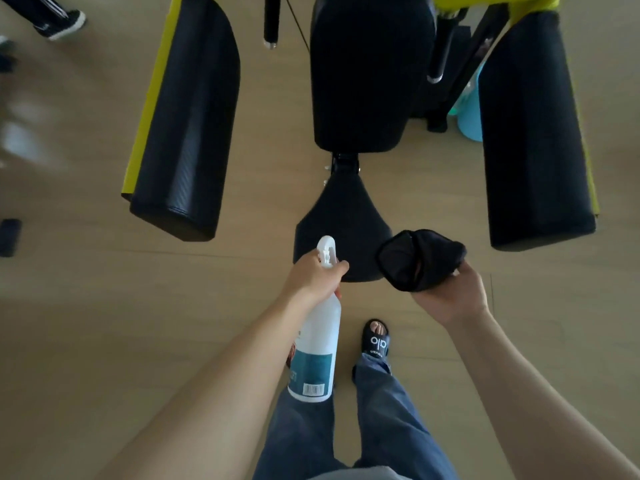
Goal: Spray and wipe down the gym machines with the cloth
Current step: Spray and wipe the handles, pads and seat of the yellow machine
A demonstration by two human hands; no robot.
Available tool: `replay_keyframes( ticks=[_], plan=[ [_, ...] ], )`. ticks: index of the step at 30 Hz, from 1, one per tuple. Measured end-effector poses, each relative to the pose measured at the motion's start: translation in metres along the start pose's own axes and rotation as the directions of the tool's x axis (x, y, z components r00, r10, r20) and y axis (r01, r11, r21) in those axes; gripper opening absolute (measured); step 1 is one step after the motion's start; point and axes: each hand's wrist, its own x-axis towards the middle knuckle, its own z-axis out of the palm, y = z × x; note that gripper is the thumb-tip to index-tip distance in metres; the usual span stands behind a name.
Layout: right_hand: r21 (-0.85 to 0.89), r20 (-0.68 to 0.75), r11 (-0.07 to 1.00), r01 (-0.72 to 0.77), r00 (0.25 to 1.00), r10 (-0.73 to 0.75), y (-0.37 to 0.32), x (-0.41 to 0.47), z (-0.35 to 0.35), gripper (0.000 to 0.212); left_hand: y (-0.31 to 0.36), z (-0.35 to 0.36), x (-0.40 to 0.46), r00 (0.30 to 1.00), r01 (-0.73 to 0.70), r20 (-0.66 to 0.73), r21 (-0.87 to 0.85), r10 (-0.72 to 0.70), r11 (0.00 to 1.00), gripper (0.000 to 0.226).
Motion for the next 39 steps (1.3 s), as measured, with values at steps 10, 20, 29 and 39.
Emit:
replay_keyframes(
  ticks=[10,20,29,39],
  plan=[
    [-0.043,0.063,0.995,-0.087,0.994,0.090,-0.041,0.030,0.020,0.046,0.019,0.031,0.061,0.990,0.125,-0.056,-0.098,-0.131,0.987,0.034],
    [-0.139,0.067,0.987,-0.086,0.993,0.096,-0.049,0.063,0.010,0.055,0.006,0.021,0.104,0.946,0.159,-0.260,-0.140,-0.191,0.977,0.020],
    [-0.195,0.126,0.977,-0.091,0.985,0.117,-0.018,0.112,0.000,0.029,-0.015,0.011,0.132,0.944,0.138,-0.272,-0.193,-0.188,0.971,0.021],
    [-0.291,-0.001,0.935,0.201,0.978,-0.211,0.013,0.216,0.019,0.033,-0.063,0.013,0.203,0.895,-0.105,-0.435,0.014,0.100,0.994,0.025]
  ],
)
